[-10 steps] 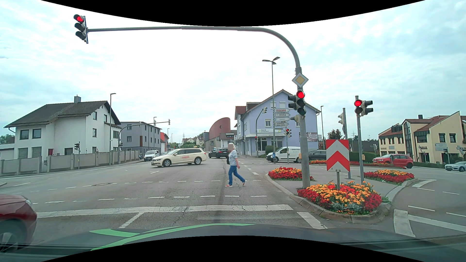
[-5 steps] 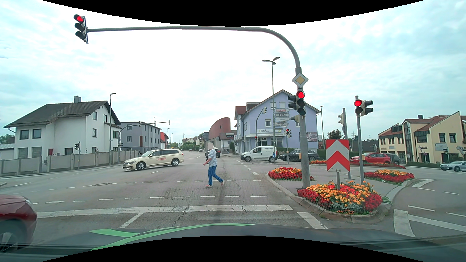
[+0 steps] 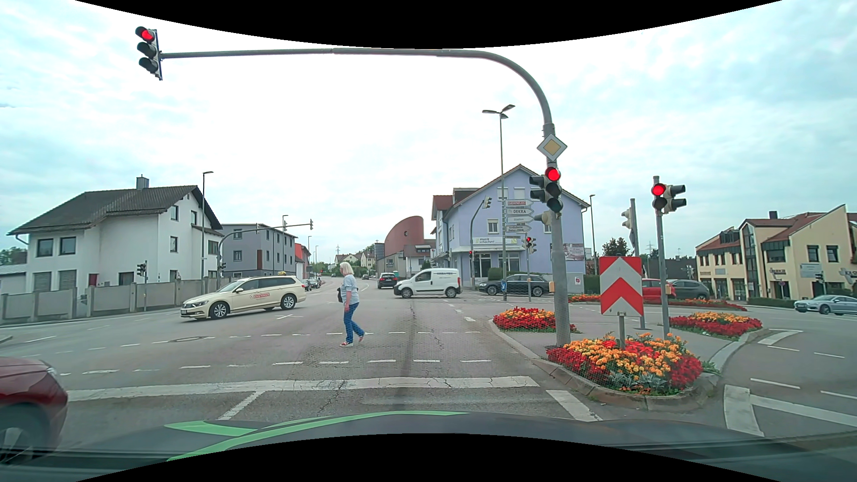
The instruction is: Follow the waypoints while adhering to traffic rules and regulations
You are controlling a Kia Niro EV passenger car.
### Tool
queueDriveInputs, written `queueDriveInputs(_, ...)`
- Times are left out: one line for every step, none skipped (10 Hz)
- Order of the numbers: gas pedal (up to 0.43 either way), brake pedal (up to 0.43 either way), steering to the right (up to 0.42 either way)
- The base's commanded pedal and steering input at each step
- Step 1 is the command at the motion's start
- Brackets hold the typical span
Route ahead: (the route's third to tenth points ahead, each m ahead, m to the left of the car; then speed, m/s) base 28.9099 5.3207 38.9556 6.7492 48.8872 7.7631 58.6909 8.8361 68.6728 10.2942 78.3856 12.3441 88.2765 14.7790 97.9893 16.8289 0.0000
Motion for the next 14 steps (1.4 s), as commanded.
queueDriveInputs(0.0,0.262,0.005)
queueDriveInputs(0.0,0.262,0.005)
queueDriveInputs(0.0,0.262,0.005)
queueDriveInputs(0.0,0.262,0.005)
queueDriveInputs(0.0,0.262,0.005)
queueDriveInputs(0.0,0.262,0.005)
queueDriveInputs(0.0,0.262,0.004)
queueDriveInputs(0.0,0.262,0.005)
queueDriveInputs(0.0,0.262,0.004)
queueDriveInputs(0.0,0.262,0.005)
queueDriveInputs(0.0,0.262,0.004)
queueDriveInputs(0.0,0.262,0.005)
queueDriveInputs(0.0,0.262,0.005)
queueDriveInputs(0.0,0.262,0.004)
